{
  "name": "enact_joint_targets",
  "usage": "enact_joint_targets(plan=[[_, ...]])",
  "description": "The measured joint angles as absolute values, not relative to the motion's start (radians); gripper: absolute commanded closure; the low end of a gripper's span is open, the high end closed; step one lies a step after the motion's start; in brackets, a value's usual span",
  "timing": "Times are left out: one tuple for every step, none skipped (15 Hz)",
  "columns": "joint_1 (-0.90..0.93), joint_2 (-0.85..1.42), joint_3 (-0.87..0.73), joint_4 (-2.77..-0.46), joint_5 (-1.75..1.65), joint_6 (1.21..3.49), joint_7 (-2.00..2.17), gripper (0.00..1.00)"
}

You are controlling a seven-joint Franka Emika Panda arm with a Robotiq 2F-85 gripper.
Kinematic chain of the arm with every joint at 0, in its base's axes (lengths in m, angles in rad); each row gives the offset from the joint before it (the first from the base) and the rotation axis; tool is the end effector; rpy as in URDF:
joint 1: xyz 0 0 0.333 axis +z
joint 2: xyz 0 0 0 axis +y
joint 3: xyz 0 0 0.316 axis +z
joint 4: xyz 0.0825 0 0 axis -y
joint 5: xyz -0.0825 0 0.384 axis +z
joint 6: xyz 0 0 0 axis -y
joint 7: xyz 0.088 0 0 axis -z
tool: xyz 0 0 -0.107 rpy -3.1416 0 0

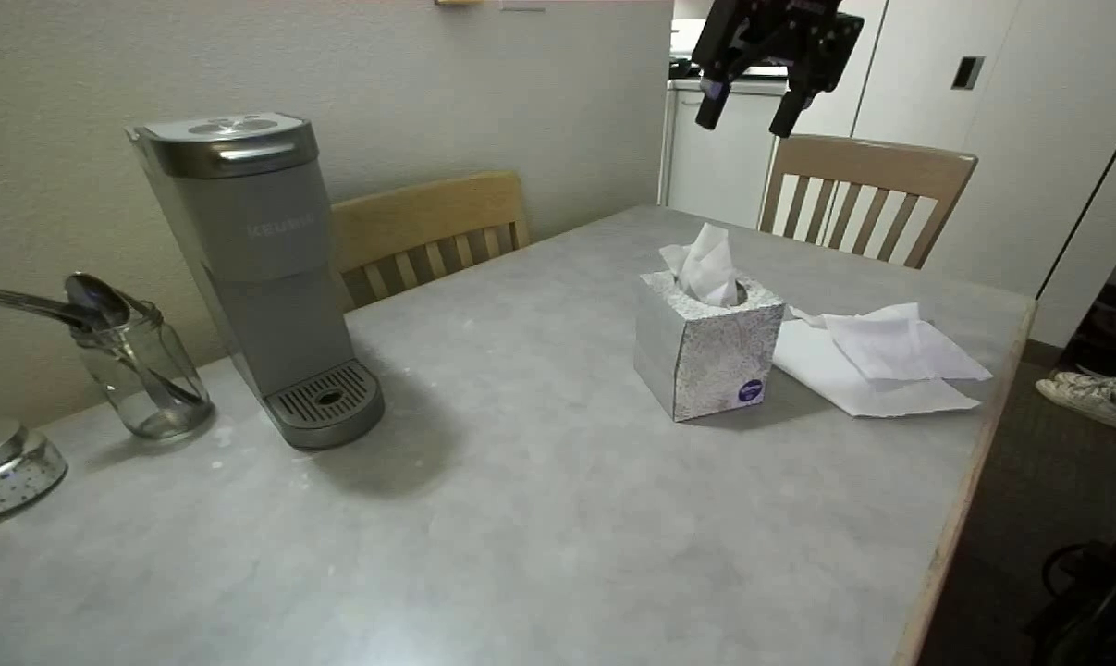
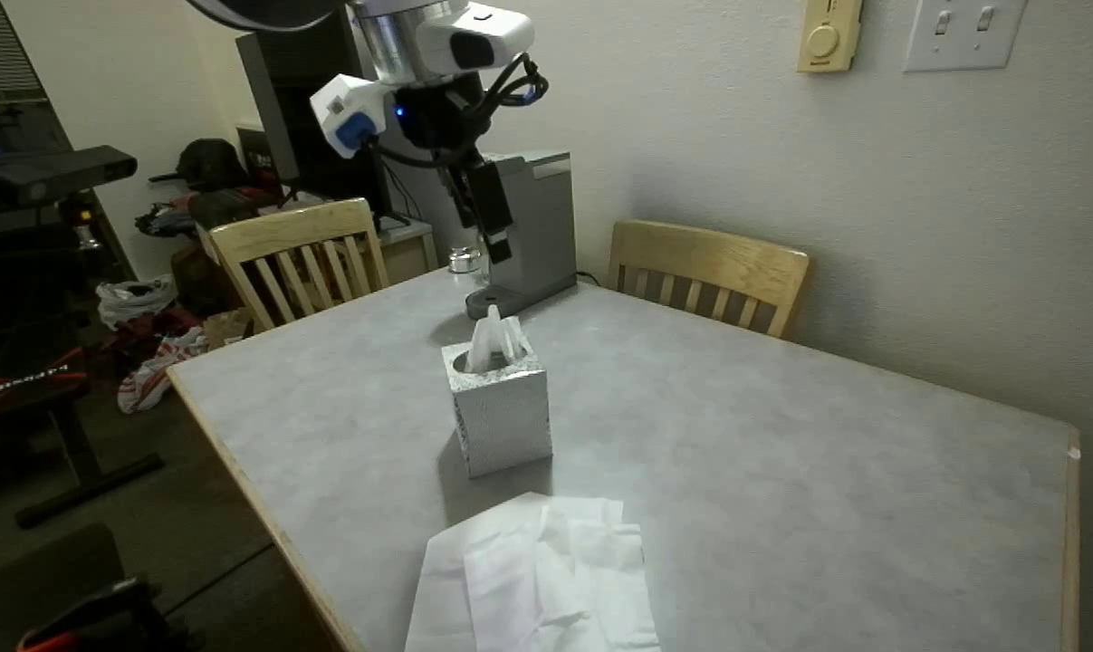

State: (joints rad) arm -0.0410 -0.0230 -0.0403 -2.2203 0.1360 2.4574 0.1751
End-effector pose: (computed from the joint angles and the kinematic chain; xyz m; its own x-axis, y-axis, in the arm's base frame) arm 0.5454 -0.0446 0.4117 0.9081 -0.3512 0.2281 -0.3228 -0.9340 -0.1528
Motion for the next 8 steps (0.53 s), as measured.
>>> enact_joint_targets(plan=[[-0.041,-0.019,-0.04,-2.224,0.137,2.453,0.176,0.0],[-0.042,-0.012,-0.041,-2.228,0.137,2.444,0.178,0.0],[-0.042,0.0,-0.043,-2.229,0.137,2.43,0.179,0.0],[-0.043,0.014,-0.045,-2.23,0.137,2.422,0.179,0.0],[-0.043,0.031,-0.046,-2.231,0.137,2.419,0.179,0.0],[-0.044,0.048,-0.047,-2.231,0.138,2.417,0.179,0.0],[-0.044,0.064,-0.047,-2.231,0.141,2.416,0.175,0.0],[-0.044,0.08,-0.047,-2.23,0.15,2.416,0.163,0.0]])
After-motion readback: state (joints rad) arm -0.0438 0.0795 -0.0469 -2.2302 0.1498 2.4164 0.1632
